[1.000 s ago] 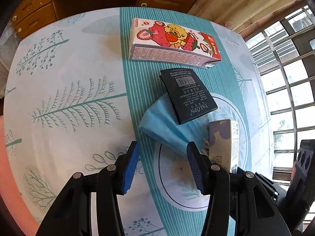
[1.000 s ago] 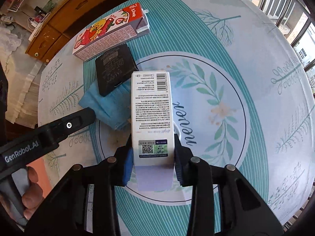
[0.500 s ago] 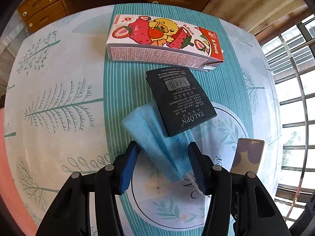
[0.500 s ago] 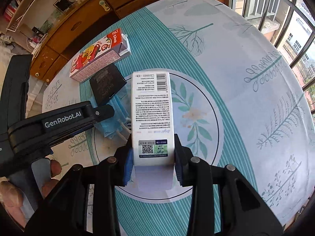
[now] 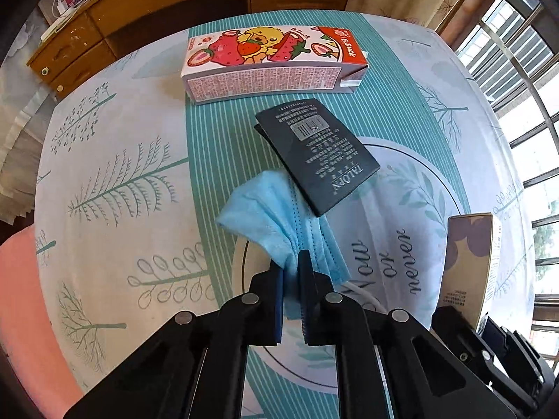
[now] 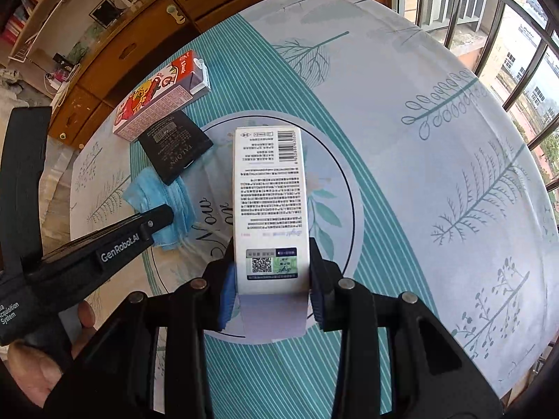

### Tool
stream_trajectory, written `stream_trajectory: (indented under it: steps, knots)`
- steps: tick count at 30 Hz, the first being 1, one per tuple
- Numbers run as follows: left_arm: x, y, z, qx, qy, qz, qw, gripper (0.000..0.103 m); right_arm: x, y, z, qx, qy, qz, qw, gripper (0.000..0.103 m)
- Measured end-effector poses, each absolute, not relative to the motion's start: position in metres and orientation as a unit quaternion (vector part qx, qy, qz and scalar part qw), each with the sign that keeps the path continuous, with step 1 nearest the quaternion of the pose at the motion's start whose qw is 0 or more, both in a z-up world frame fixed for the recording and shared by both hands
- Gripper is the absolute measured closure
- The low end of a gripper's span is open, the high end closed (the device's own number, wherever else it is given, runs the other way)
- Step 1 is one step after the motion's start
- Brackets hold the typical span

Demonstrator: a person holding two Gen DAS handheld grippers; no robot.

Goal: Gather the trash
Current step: 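Carry the mask and white box down over the bin with both tools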

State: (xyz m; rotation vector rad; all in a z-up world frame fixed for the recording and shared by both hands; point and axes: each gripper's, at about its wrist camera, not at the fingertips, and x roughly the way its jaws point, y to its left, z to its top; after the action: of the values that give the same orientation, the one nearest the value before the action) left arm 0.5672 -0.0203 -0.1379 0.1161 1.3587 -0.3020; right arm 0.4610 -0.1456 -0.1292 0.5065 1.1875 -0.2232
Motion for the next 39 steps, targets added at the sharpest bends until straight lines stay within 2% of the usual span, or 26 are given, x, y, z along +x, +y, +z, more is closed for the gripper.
stream_trajectory:
  steps: [8, 15, 27, 39]
  knots:
    - [0.511, 0.032, -0.099, 0.022, 0.611, -0.132, 0.78, 0.097, 0.425, -0.146, -0.114, 0.227, 0.555, -0.067, 0.797, 0.072]
    - [0.428, 0.065, -0.047, -0.007, 0.583, -0.115, 0.804, 0.097, 0.377, -0.152, -0.087, 0.208, 0.551, -0.014, 0.808, 0.072]
    - [0.24, 0.026, -0.002, -0.053, 0.531, -0.076, 0.842, 0.097, 0.241, -0.187, -0.038, 0.14, 0.529, 0.089, 0.832, 0.072]
    - [0.072, -0.028, 0.005, -0.062, 0.532, -0.093, 0.84, 0.097, 0.096, -0.231, -0.032, 0.093, 0.556, 0.14, 0.814, 0.072]
